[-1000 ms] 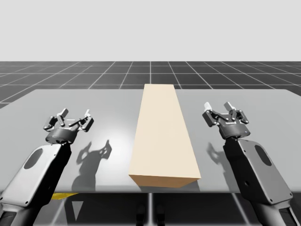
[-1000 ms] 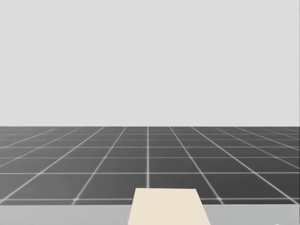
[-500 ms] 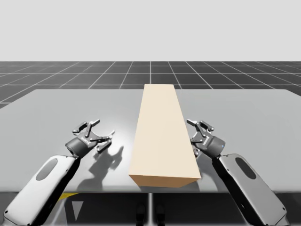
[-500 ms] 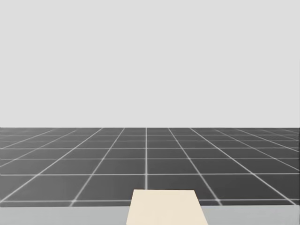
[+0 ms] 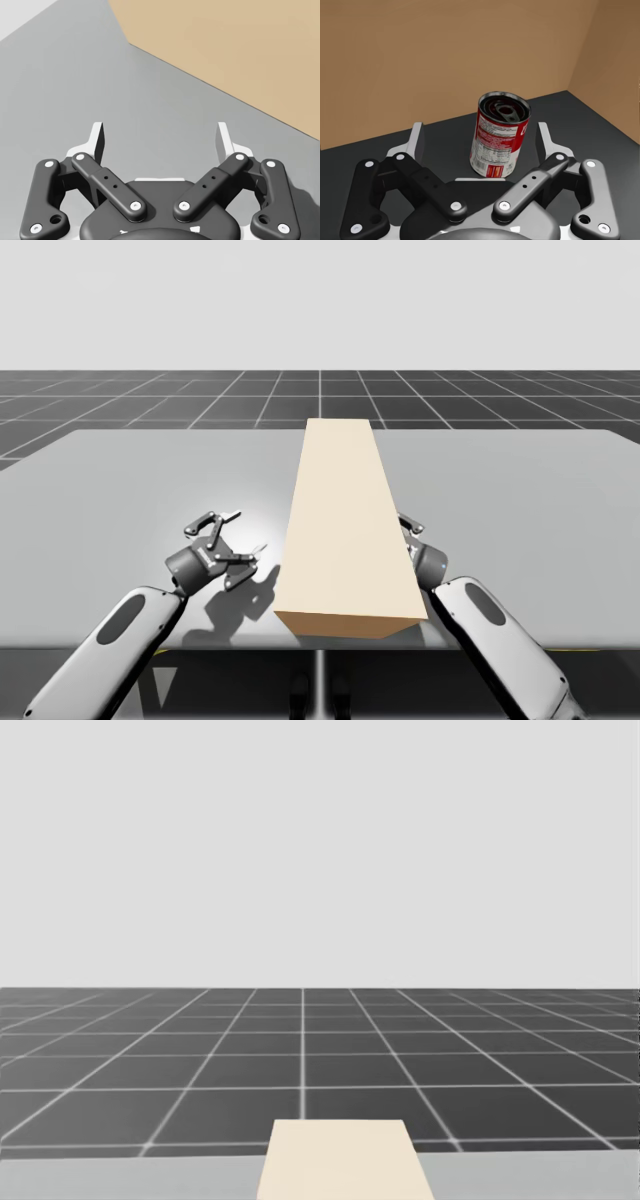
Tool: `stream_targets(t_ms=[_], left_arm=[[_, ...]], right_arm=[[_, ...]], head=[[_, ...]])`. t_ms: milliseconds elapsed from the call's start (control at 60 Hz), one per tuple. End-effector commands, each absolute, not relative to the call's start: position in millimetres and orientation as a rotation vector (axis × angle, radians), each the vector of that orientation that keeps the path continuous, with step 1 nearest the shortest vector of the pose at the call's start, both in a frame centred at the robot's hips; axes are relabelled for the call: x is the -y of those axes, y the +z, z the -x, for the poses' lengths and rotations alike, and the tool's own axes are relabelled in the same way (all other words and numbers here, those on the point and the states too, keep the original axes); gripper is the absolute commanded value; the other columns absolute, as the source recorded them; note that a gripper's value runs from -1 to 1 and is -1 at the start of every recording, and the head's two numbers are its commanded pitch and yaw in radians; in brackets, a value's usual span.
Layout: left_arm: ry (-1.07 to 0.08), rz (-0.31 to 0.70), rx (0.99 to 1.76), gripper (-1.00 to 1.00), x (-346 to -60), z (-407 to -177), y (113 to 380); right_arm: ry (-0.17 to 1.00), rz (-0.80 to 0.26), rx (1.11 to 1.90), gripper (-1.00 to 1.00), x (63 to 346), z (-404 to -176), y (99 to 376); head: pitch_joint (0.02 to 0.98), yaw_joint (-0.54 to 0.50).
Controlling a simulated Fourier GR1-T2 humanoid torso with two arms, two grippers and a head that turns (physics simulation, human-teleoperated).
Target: Retrieve the object from inside the box.
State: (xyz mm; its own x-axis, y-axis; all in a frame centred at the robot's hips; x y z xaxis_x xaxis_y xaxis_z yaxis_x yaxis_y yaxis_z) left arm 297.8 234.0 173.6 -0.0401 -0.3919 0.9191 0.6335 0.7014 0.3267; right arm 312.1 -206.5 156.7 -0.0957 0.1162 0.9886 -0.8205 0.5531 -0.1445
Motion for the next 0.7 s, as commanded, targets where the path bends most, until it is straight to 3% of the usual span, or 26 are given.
stream_targets(t_ms=[17,100,233,400,700], left_arm=[[-0.849,0.218,1.378,-1.0,-231.8,-296.6,172.1],[-0.851,0.216,1.377,-1.0,-231.8,-296.5,171.7],[-0.858,0.212,1.373,-1.0,-231.8,-296.3,171.2],[-0.861,0.213,1.374,-1.0,-232.8,-296.4,171.4],[-0.872,0.212,1.369,-1.0,-232.3,-295.6,170.8]], right_arm=[[0.81,-0.687,1.51,-1.0,195.8,-330.9,140.2],[0.8,-0.67,1.526,-1.0,190.5,-339.5,133.1],[0.812,-0.682,1.463,-1.0,175.1,-353.8,123.9],[0.83,-0.682,1.45,-1.0,161.2,-373.2,117.9],[0.838,-0.624,1.288,-1.0,142.0,-390.1,93.8]], head=[[0.09,-0.04],[0.095,-0.05],[0.104,-0.05],[0.118,-0.05],[0.135,-0.05]])
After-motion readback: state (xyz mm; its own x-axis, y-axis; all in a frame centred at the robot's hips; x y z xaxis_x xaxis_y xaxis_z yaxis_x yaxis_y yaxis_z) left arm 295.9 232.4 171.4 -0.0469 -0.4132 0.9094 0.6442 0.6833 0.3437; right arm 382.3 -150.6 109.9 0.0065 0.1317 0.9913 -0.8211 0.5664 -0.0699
